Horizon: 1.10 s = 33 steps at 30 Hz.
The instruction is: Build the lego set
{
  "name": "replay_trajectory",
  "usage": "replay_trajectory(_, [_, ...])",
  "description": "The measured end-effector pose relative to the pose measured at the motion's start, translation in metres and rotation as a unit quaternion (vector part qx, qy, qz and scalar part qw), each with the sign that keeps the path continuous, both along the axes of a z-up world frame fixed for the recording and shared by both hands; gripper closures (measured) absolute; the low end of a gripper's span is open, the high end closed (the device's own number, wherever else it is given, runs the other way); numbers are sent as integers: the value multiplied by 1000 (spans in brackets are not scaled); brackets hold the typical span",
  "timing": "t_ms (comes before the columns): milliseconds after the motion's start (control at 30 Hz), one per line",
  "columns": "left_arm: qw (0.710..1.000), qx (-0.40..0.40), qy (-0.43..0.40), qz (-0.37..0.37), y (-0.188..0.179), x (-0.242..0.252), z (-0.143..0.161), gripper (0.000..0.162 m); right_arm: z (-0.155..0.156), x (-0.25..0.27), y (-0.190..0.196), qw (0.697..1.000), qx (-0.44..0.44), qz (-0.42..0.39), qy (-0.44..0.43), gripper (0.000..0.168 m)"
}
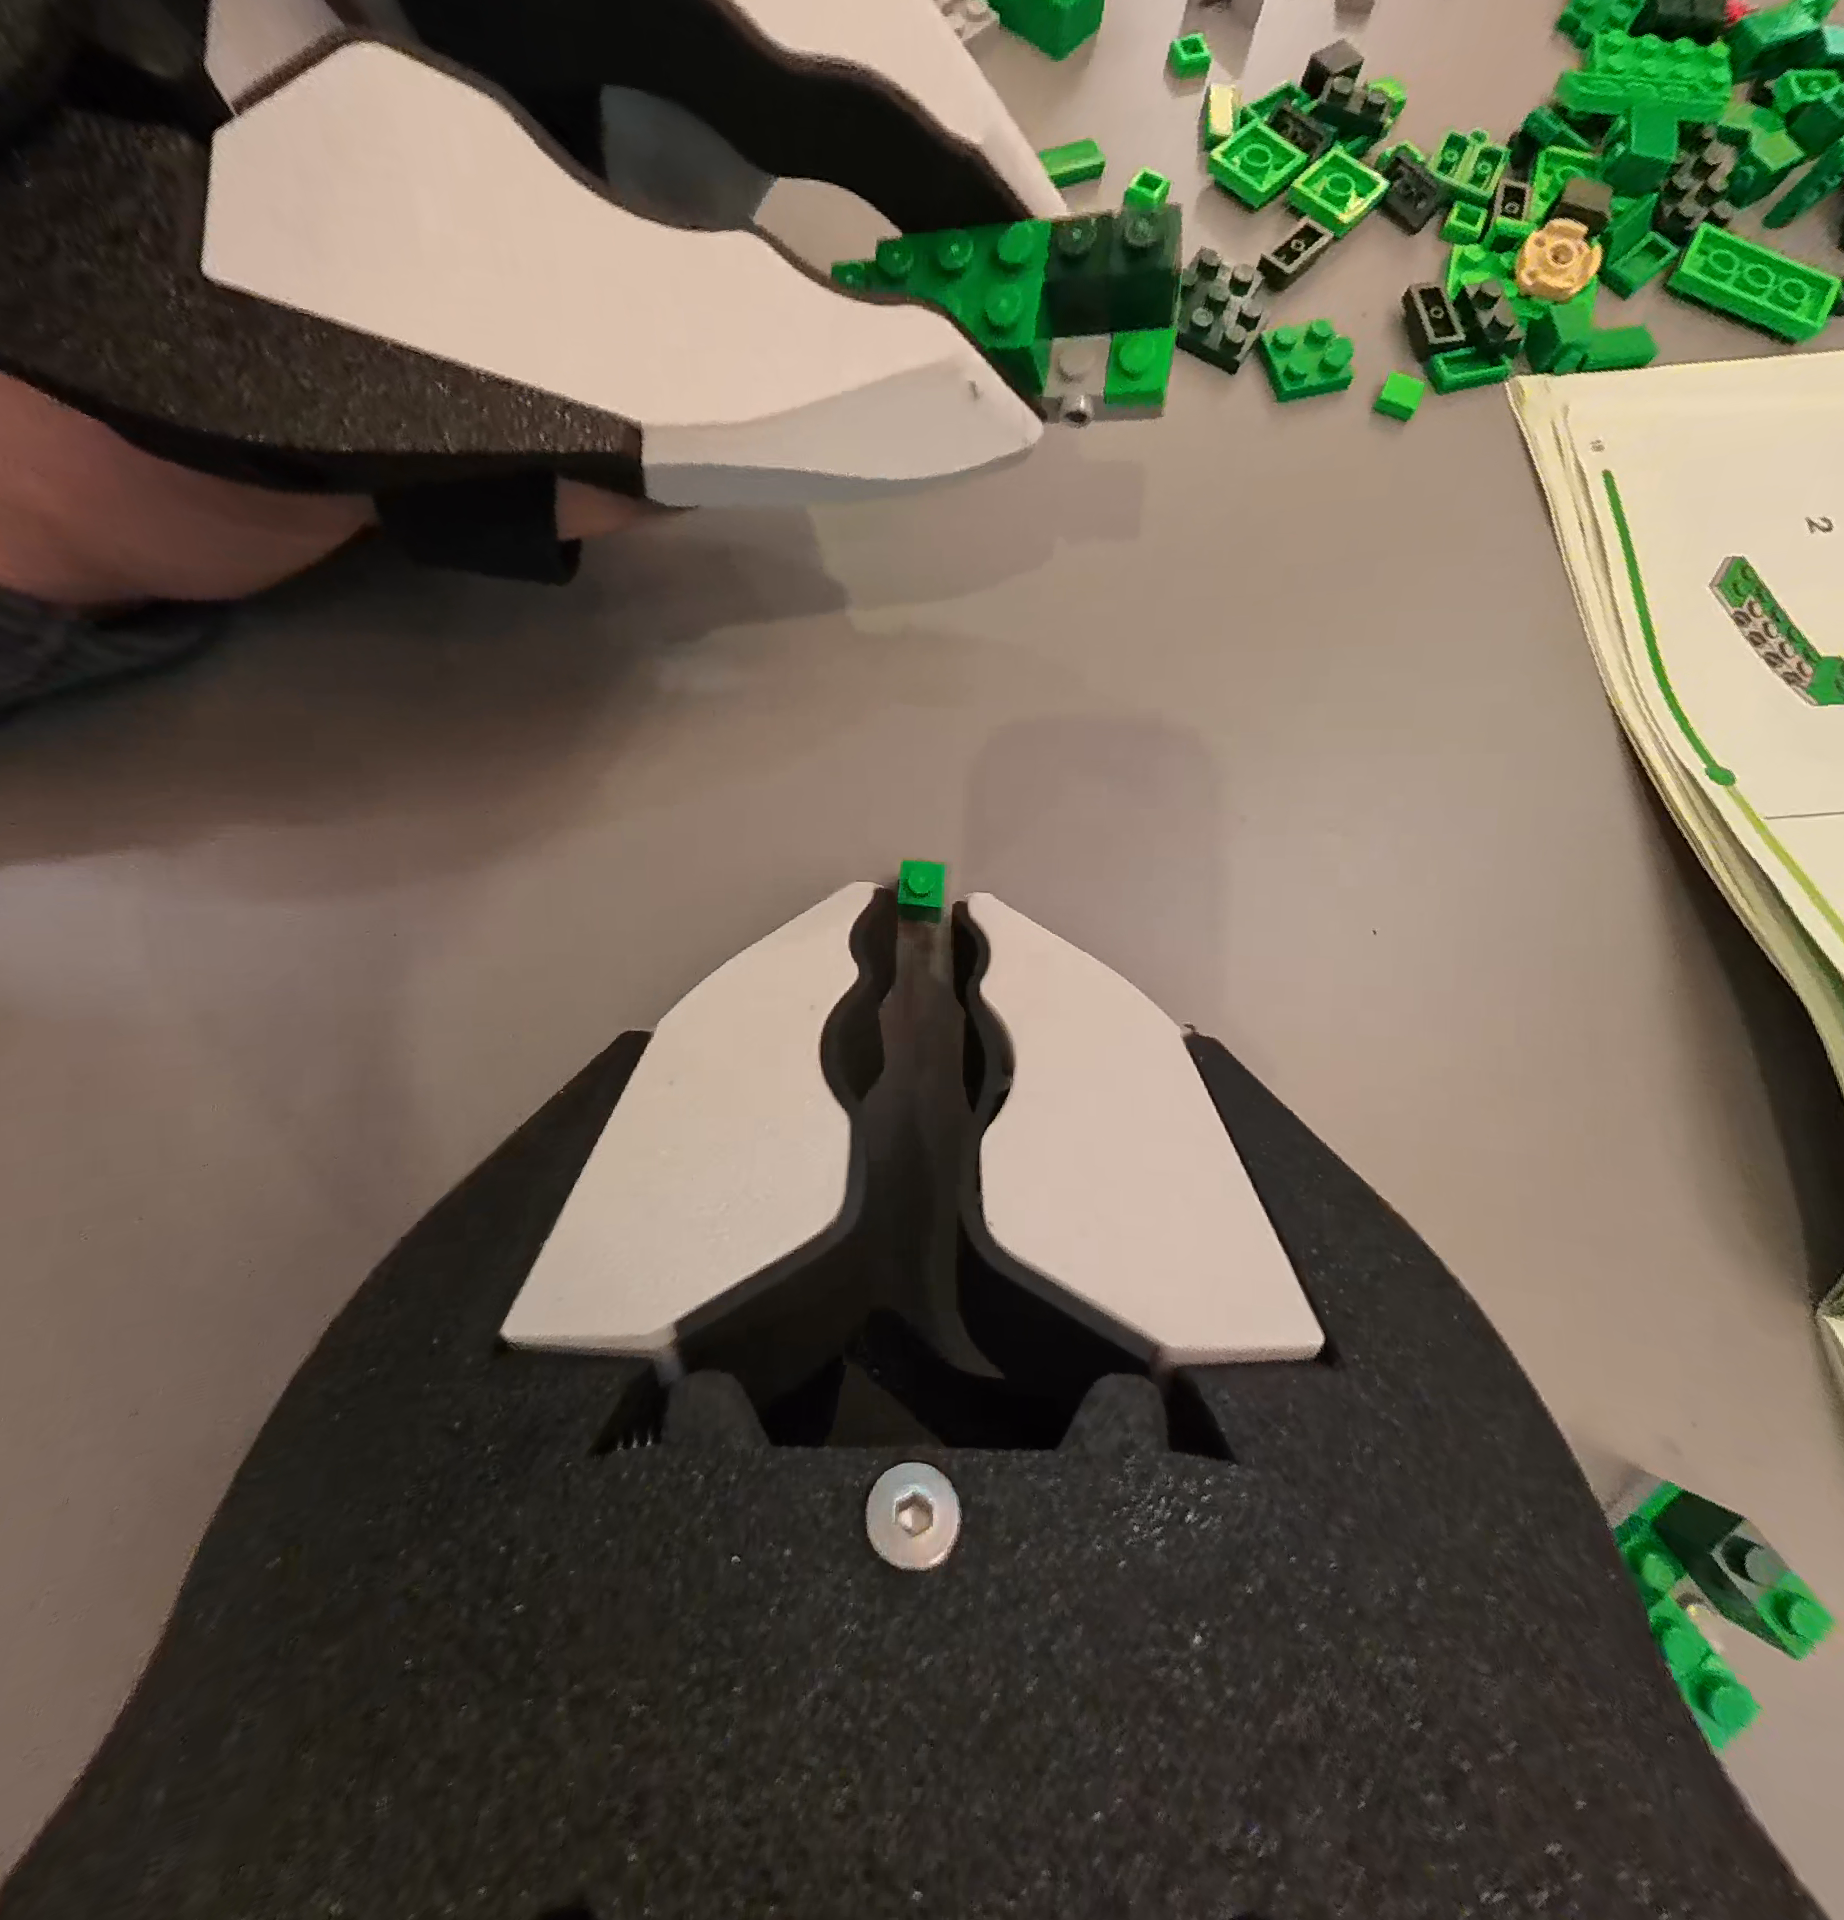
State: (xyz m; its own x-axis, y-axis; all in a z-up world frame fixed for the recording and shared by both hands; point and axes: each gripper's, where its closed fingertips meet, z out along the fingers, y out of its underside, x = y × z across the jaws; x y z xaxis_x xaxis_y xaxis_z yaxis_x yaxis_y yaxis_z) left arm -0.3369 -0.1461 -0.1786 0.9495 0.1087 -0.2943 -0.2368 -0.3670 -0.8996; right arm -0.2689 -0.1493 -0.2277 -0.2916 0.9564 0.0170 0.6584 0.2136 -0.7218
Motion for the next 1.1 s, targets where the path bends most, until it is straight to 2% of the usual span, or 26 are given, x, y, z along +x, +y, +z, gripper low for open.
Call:
replay_trajectory(200, [1000,4,-9,2,0,-1,1,145,6,-4,2,999,19,-2,28,161])
replay_trajectory(367, [996,25,-86,5,0,1,7,145,51,-21,11,986,95,-20,139,161])
replay_trajectory(467, [989,41,-141,5,2,6,11,145,74,-28,13,979,104,-19,175,161])
replay_trajectory(667, [984,58,-170,4,7,16,13,145,81,-35,16,984,105,-3,146,161])
replay_trajectory(1100, [989,63,-136,-13,9,25,16,145,72,-41,17,986,130,1,101,161])
